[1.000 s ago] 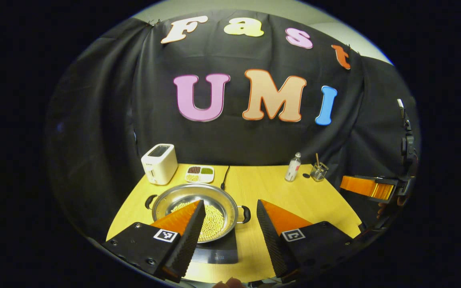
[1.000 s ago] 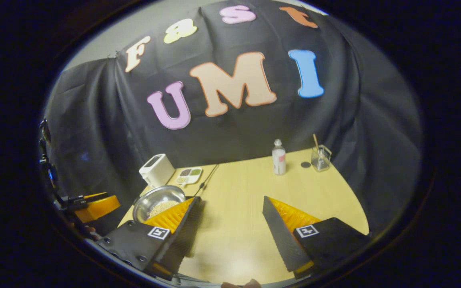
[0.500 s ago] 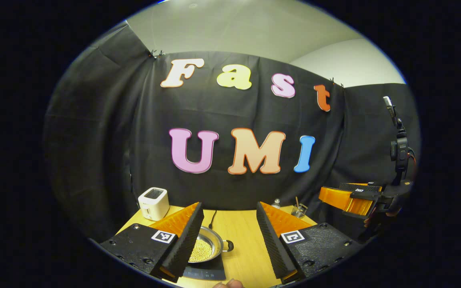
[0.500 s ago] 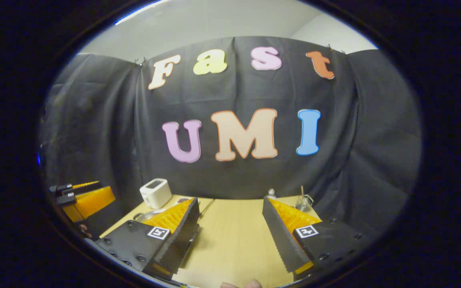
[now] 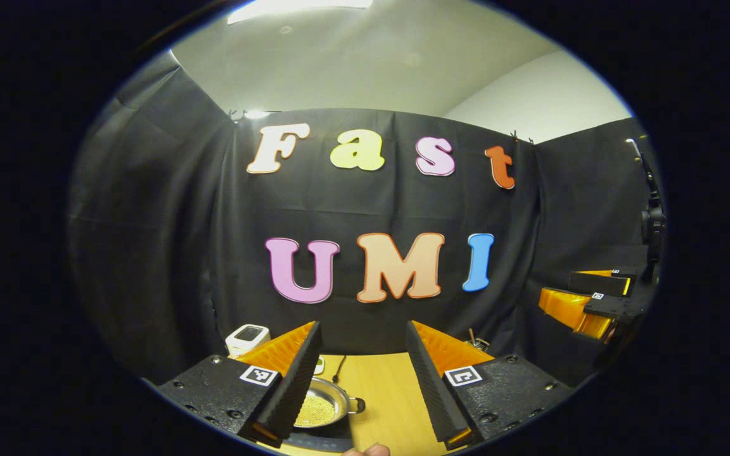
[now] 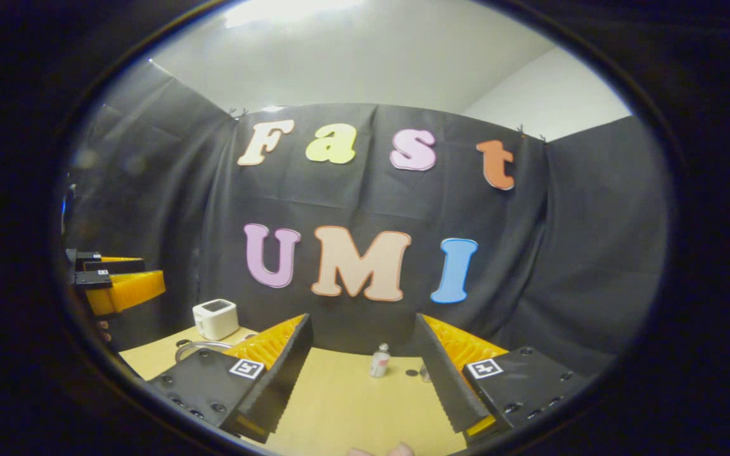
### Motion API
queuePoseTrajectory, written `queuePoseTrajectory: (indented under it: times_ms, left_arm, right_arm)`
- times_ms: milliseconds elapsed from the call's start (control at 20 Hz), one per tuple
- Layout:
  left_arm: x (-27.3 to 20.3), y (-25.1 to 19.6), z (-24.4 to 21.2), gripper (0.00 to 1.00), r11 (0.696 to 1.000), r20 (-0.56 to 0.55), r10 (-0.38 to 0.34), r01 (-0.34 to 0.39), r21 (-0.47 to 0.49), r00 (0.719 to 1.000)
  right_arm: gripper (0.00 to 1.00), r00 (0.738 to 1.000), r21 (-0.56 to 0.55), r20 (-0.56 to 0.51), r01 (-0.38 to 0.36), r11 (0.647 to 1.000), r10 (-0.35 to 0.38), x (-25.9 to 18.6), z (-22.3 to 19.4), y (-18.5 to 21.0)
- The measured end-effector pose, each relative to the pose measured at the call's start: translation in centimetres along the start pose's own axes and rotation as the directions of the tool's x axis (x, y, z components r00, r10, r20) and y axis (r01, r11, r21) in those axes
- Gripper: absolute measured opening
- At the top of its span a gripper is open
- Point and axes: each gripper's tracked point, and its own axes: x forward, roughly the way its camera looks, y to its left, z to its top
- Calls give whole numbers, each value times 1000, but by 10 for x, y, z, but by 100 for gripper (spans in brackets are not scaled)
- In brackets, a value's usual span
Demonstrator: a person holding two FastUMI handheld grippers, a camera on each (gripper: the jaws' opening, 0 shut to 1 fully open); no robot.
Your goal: First push the handle of the pot to place it horizontally, then grasp the pot with both hands and set it on the induction cooktop.
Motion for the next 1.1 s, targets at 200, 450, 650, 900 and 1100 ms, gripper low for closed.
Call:
queuePoseTrajectory:
  times_ms: [200,450,650,900,1100]
  left_arm:
    - [-1,-34,2,81,1000,-8,10,-10,21,1000]
    - [-5,-78,-4,76,999,-21,34,-33,35,999]
    - [-21,-106,-14,81,998,-45,45,-42,56,998]
    - [-5,-119,7,77,996,2,44,-44,79,999]
    - [-3,-122,5,77,995,-7,36,-36,89,999]
  right_arm:
    - [99,999,81,-40,36,996,-33,-11,-14,-63]
    - [99,999,93,-41,-15,996,19,-23,-23,-102]
    - [97,997,178,-62,-28,984,40,-30,-37,-113]
    - [93,999,182,-30,-17,983,23,-25,-27,-127]
    - [93,999,196,-34,-9,981,16,-18,-29,-128]
